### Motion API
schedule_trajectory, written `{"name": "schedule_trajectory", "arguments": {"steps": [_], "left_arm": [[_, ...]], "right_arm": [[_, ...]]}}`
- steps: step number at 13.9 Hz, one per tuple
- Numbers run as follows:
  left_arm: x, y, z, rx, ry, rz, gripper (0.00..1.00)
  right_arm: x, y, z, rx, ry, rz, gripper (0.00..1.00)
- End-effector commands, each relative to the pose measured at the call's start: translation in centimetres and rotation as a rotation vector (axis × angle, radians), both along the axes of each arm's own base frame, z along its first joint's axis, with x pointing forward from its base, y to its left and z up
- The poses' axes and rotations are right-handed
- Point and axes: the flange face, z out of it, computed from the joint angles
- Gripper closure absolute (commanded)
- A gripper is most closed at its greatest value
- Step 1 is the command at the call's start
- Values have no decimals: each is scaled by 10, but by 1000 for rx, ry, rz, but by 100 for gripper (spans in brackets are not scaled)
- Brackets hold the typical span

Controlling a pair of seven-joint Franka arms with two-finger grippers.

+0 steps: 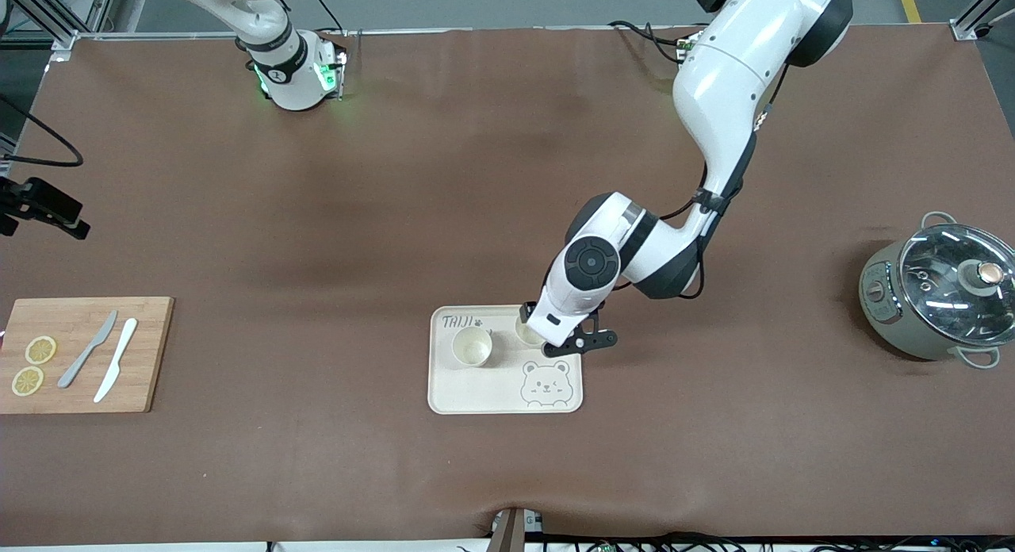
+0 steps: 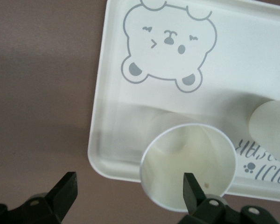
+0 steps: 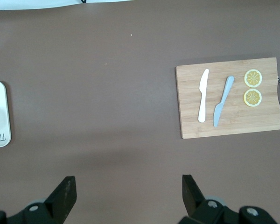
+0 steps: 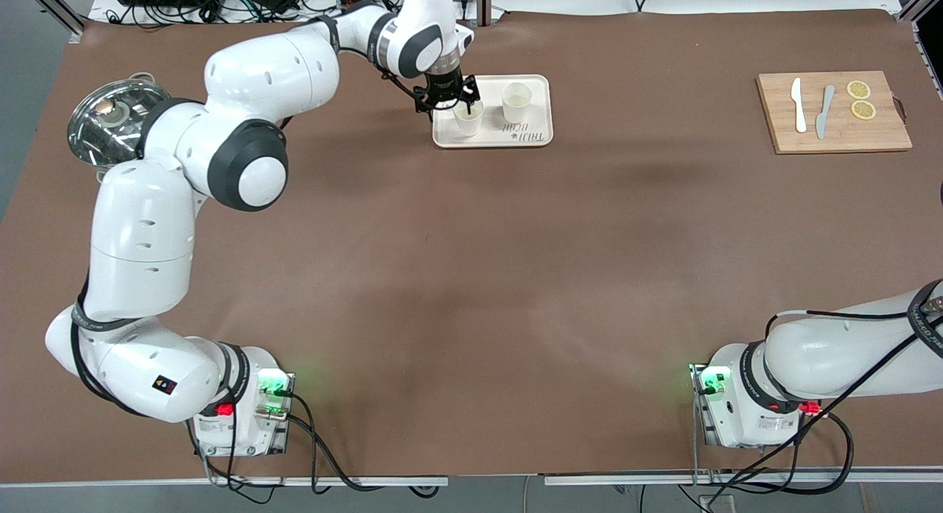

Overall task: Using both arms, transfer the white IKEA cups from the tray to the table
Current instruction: 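Close the left gripper on the white cup's rim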

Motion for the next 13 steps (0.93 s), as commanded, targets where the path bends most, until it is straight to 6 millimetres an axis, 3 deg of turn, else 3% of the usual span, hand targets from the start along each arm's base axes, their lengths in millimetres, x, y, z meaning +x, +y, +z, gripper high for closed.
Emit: {"name": "schedule_trajectory", "arguments": {"steps": [1,5,6,13], "left_arm": [[4,-5,-19,-17,-38,20,0],[12,-1,-37,-30,-81,34,0],[14,0,-32,-40,-88,76,99],[18,4,-32,-17,-115,69,100]], "right_arm": [[2,-2,2,7,4,-3,0],[2,0,2,7,6,0,0],[3,0,1,7,7,0,0],[2,-2,2,22,3,-6,0]]}}
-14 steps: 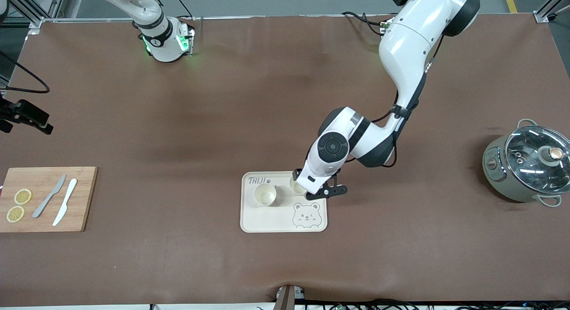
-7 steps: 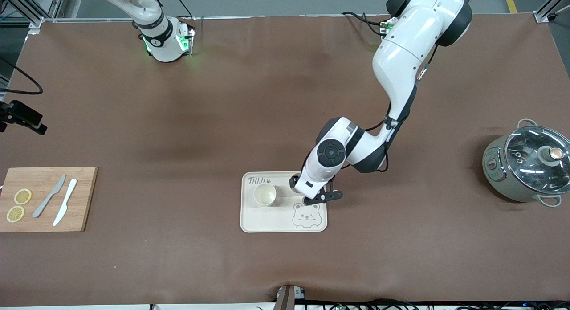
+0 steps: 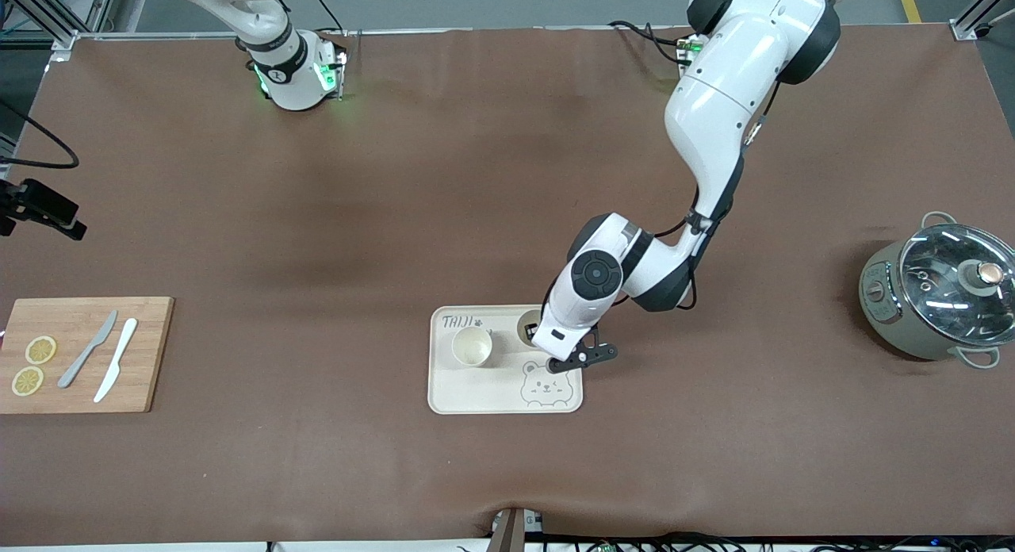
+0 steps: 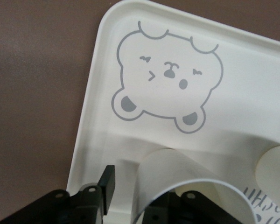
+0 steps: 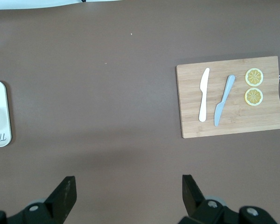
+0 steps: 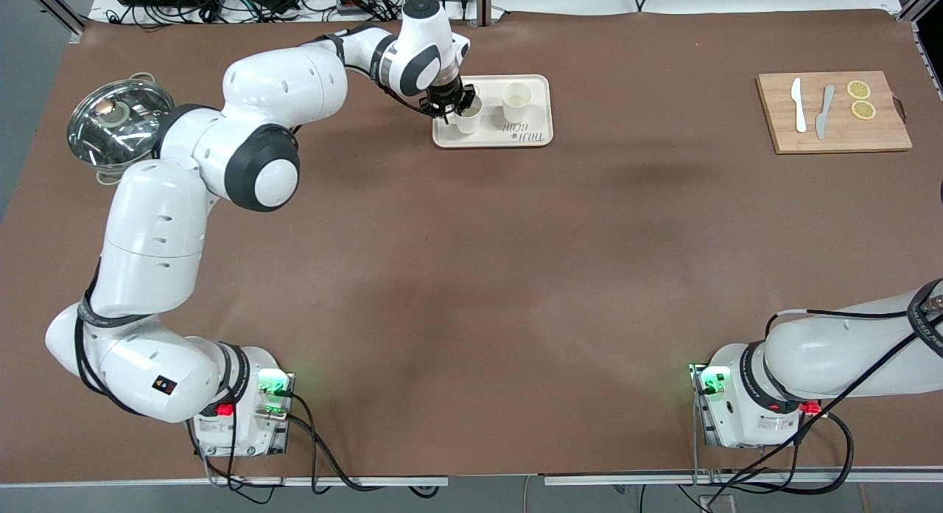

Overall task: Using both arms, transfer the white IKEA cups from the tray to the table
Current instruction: 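Close the left gripper on the white cup's rim, then lift the white cup and carry it toward the steel pot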

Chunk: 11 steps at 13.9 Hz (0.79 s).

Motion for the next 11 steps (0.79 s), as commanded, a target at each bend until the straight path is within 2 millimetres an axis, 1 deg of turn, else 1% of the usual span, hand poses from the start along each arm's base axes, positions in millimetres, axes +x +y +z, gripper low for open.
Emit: {"name": "schedule_trajectory", "arguments": {"steps": [1,2,3,4,5,7,8,9,10,11], "left_arm": [[2,-2,6,17,-31,12,100],[3,-2,6,17,-33,11,100],[3,-2,10,16,-34,15,100],[8,4,29,16,-44,23,100],[10,16,52,52,-10,25,100],[8,50,125,135,61,-18,100],[10,74,152,155,89,-46,100],[10,94,173,154,106,-78,100],[5,114,190,159,103,-96,100],[-4,132,202,163,96,-114,100]], "right_arm": [[2,-3,4,16,-1,-8,0],[2,-4,3,16,-1,-10,0],[2,-4,2,16,1,-11,0],[5,-4,-2,15,4,-10,0],[6,-4,-2,15,4,-8,0],[6,-3,-5,15,10,-7,0],[6,-3,-5,15,10,-7,0],[6,-3,-4,15,7,-8,0],[6,-3,-4,16,7,-10,0],[6,-3,-3,15,5,-10,0]]}}
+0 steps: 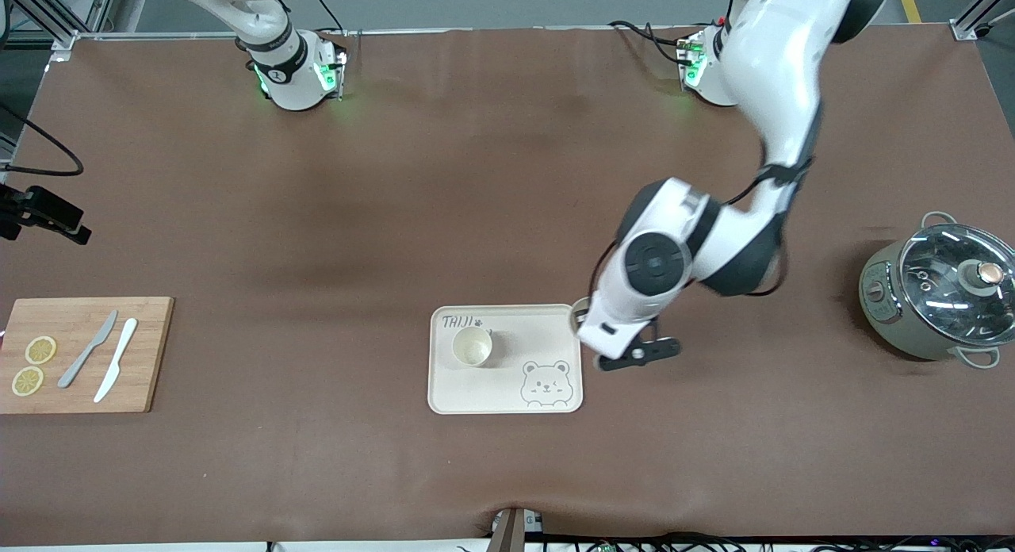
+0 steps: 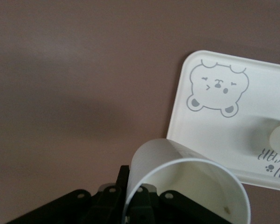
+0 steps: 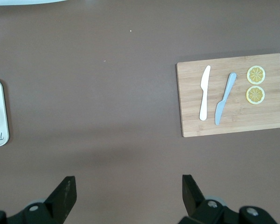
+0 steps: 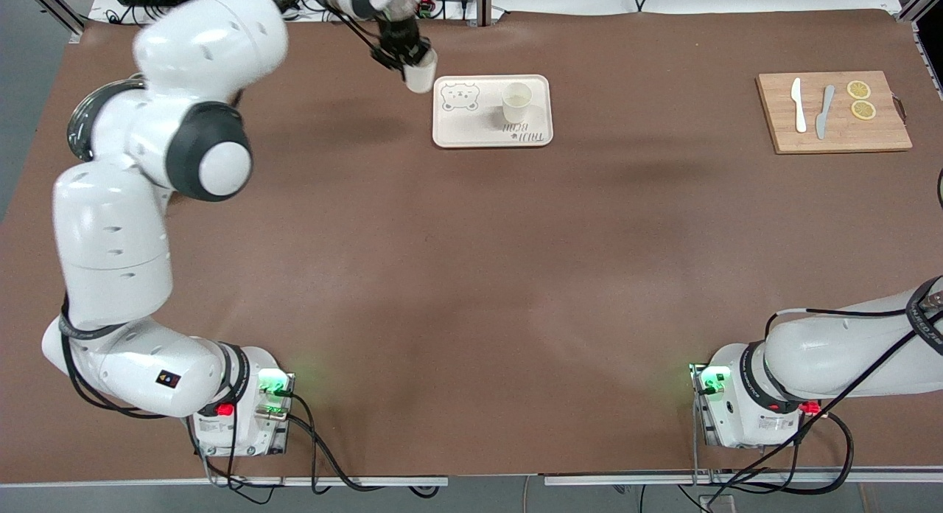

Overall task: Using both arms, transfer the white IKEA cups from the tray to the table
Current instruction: 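Lift the white cup and carry it toward the steel pot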

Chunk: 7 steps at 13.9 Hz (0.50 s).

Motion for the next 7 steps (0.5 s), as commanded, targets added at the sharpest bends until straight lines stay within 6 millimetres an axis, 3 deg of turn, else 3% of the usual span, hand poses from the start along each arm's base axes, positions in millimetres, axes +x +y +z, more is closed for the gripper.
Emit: {"name": "schedule_trajectory", "arguments": {"steps": [1,4,7], "left_arm": [[-28,54,27,27,3,-71,100],[-57,121,21,-13,8,-155,100],[-101,195,-11,-67,-91,-230,100]], "right_arm": [[2,-2,6,15,-10,-7,0],[2,-3,5,15,-9,-8,0],[2,-3,5,15,-7,-7,0]]}}
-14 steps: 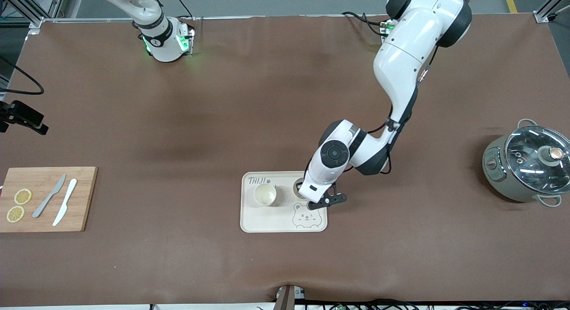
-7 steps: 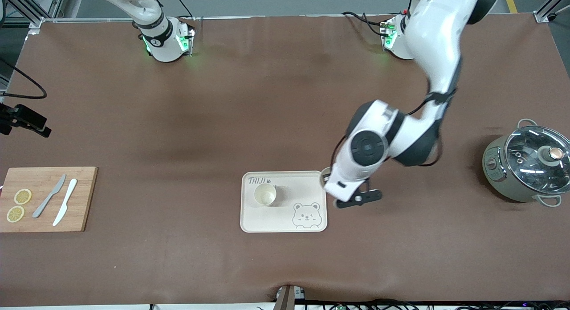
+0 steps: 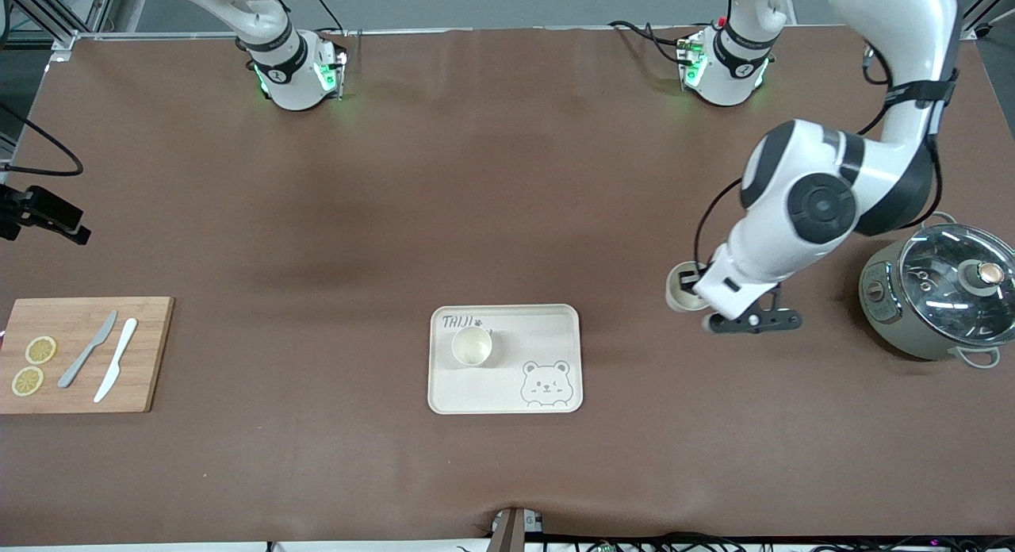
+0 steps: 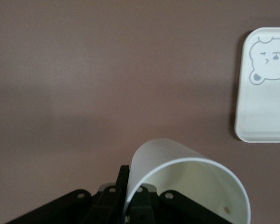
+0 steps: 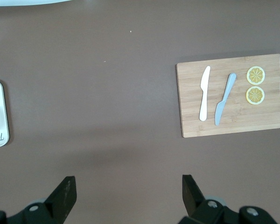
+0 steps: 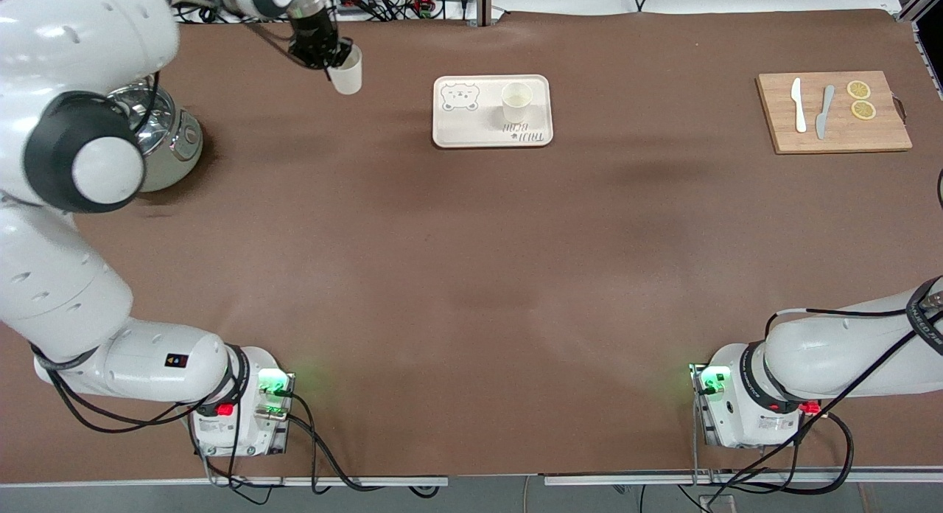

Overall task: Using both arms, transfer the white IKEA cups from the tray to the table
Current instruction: 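Lift the white cup and carry it toward the steel pot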

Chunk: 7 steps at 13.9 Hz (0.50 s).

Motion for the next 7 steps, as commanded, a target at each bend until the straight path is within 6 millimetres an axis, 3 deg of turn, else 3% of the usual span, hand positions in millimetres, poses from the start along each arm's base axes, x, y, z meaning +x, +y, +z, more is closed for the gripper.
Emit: {"name": "schedule_trajectory", "arguments": {"steps": [1,3,7], "left_arm": [[-63,58,-30,-17,-58,-72,100],[-71,87,-51,-12,-61,-113,100],[-87,126,-101,-15,-93,-160,100]], "right_arm": [[2,-3,5,14,-7,-6,0],[1,-3,4,12,-4,-5,0],[1,-2,4,11,-3,1,0]]}}
